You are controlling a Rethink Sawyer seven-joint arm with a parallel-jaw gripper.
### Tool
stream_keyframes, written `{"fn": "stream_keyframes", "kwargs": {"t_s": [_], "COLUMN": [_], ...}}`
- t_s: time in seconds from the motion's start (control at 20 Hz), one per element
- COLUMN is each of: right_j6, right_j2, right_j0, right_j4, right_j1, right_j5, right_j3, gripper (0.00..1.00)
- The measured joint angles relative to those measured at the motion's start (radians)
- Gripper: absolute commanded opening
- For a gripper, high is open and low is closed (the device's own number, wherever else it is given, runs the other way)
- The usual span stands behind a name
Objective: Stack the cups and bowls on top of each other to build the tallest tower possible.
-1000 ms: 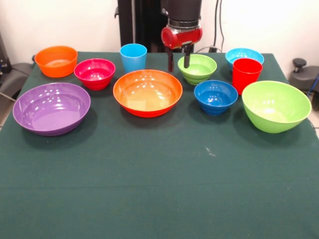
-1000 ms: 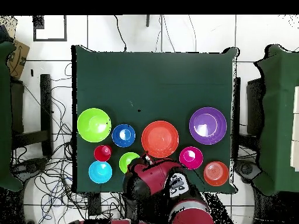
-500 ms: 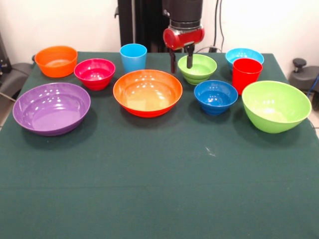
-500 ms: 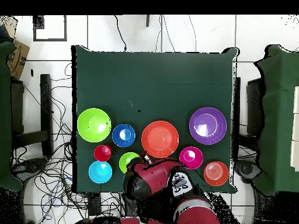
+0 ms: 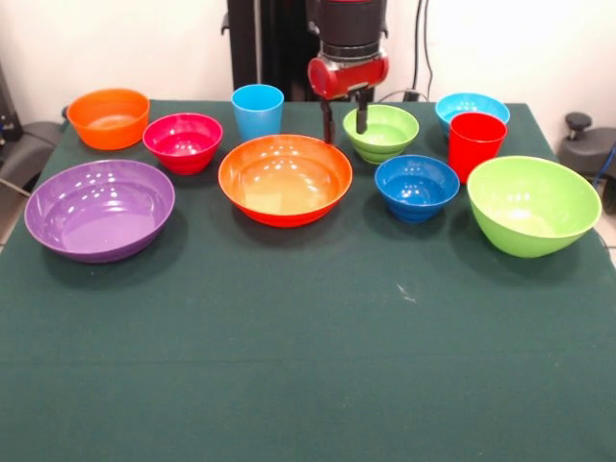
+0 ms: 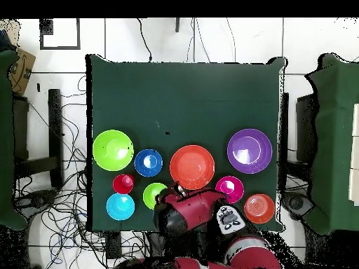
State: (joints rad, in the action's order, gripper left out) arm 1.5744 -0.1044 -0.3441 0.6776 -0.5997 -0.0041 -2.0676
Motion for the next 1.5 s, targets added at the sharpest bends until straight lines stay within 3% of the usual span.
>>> {"fn": "stream_keyframes", "kwargs": {"t_s": [0.25,0.45,0.95,1.5], "right_j6": [0.0,0.0,0.0,0.0], "right_j2": [-0.047,-0.055,-0.06,-0.062], "right_j0": [-0.096,-0.114,-0.036,-0.027], "right_j4": [0.0,0.0,0.0,0.0], "right_j1": [-0.009,-0.02,-0.056,-0.057], "right_j5": [0.085,0.129,0.15,0.15], "right_j3": [0.0,-0.001,-0.003,-0.004], "gripper": [1.0,1.0,1.0,1.0]}}
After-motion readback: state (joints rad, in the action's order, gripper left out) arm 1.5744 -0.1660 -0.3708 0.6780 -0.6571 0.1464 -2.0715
